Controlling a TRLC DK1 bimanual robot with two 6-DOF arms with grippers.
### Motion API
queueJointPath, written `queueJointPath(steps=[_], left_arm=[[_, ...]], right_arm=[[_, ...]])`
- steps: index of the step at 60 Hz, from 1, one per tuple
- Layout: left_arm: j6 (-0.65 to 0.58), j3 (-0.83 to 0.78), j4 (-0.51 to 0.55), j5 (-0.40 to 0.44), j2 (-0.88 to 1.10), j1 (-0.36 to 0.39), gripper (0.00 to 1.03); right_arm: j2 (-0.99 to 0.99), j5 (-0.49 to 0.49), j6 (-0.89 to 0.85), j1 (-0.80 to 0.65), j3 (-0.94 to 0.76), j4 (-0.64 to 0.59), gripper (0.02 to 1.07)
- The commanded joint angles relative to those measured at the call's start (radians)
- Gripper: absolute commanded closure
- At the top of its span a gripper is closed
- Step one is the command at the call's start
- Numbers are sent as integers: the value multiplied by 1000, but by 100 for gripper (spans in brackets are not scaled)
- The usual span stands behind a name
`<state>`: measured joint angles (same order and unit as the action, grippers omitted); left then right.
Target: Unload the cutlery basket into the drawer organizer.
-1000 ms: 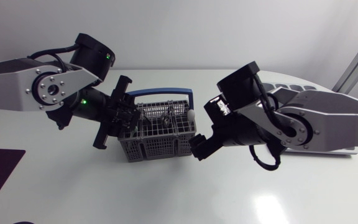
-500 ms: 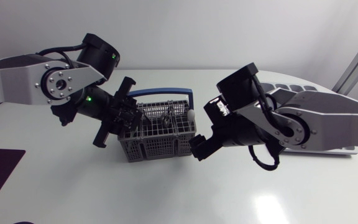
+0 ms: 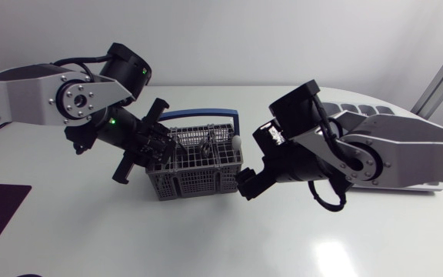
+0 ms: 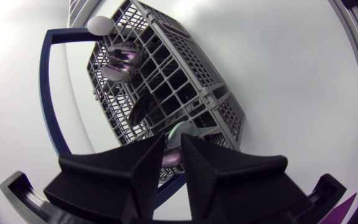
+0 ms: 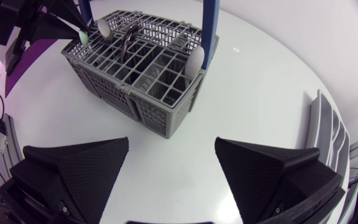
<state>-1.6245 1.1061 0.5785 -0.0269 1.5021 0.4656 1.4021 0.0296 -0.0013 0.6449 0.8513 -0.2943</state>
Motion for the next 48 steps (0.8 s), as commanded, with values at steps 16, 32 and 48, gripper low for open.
queueJointPath(steps=[16, 32, 48], left_arm=[[-35, 5, 12, 2, 20, 2, 91], [-32, -9, 12, 21, -5, 2, 99], [5, -22, 7, 36, -36, 1, 99]], right_arm=[[11, 1, -11, -8, -31, 6, 7], [6, 1, -11, -8, -37, 6, 7], [-3, 1, -11, -10, -46, 6, 7]])
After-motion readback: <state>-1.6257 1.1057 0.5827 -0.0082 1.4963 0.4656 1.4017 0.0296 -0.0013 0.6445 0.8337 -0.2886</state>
